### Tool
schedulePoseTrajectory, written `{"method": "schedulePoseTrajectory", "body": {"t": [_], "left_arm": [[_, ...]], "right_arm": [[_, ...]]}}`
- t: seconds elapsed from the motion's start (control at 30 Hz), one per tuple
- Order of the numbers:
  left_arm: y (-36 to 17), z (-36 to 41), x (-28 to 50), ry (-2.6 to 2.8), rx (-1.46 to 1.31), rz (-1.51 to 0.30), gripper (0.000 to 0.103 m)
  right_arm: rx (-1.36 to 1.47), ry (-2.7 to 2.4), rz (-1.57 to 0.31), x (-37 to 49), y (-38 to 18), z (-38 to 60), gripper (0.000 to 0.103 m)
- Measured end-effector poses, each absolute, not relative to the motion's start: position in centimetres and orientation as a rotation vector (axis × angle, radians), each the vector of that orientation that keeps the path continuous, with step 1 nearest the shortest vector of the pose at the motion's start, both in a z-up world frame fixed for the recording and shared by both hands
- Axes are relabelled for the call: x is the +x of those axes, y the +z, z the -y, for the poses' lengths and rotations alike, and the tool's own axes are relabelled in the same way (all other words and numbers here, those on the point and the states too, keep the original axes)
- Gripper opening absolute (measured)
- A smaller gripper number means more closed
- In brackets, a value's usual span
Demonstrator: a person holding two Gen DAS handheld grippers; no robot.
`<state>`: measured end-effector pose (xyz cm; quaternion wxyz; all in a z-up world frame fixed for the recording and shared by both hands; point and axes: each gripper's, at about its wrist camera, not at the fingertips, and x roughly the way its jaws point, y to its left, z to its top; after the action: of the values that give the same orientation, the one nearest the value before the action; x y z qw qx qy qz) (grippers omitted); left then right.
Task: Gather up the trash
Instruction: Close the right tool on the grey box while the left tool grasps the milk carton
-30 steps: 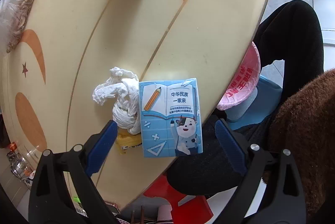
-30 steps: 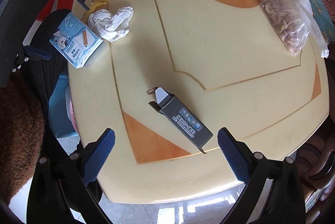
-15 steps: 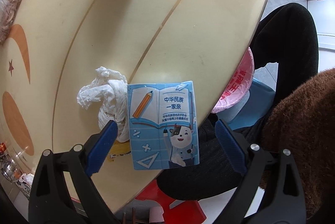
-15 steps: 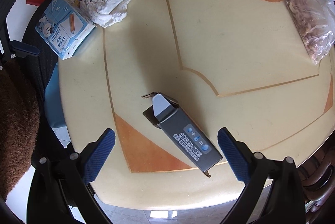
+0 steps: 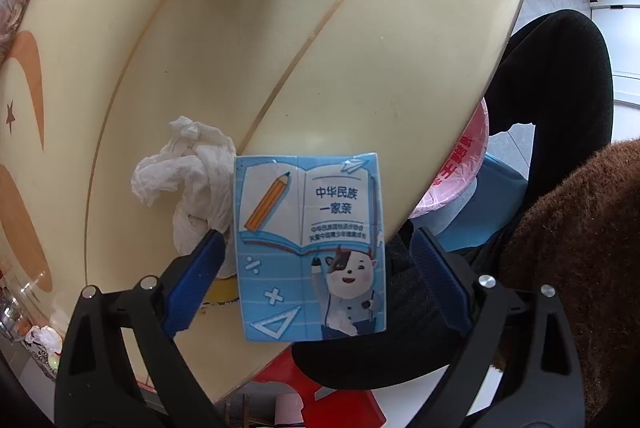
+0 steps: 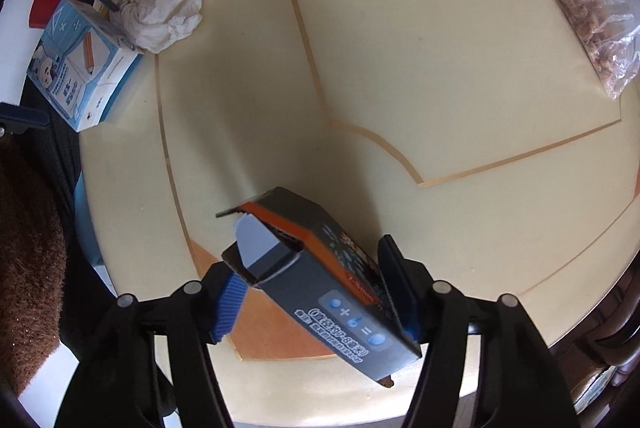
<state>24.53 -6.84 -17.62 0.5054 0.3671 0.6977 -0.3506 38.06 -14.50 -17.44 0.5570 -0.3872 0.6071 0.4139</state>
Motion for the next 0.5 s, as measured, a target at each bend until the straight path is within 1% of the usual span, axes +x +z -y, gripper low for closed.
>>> {"method": "schedulePoseTrajectory", "body": {"t": [0.1, 0.23, 0.37, 0.4, 0.47, 0.5], "left_arm": [[-17.2, 6.8, 24.6, -0.848, 0.875, -1.676, 0.092], [-17.0, 6.7, 24.2, -0.85, 0.884, -1.66, 0.092], [-16.9, 6.5, 24.3, -0.835, 0.872, -1.652, 0.091], [-16.8, 6.5, 24.3, -0.833, 0.866, -1.653, 0.087], [-16.6, 6.3, 24.4, -0.822, 0.857, -1.648, 0.084], [-16.6, 6.2, 24.3, -0.816, 0.855, -1.644, 0.08]], "right_arm": [[-0.875, 0.934, -1.408, 38.3, -17.3, 14.8, 0.047], [-0.832, 0.889, -1.367, 37.2, -17.3, 15.0, 0.042], [-0.734, 0.829, -1.367, 37.4, -17.2, 15.7, 0.035], [-0.714, 0.81, -1.367, 36.3, -17.5, 15.7, 0.034], [-0.667, 0.781, -1.369, 36.3, -17.2, 16.0, 0.034], [-0.645, 0.758, -1.371, 36.3, -17.2, 16.1, 0.034]]}}
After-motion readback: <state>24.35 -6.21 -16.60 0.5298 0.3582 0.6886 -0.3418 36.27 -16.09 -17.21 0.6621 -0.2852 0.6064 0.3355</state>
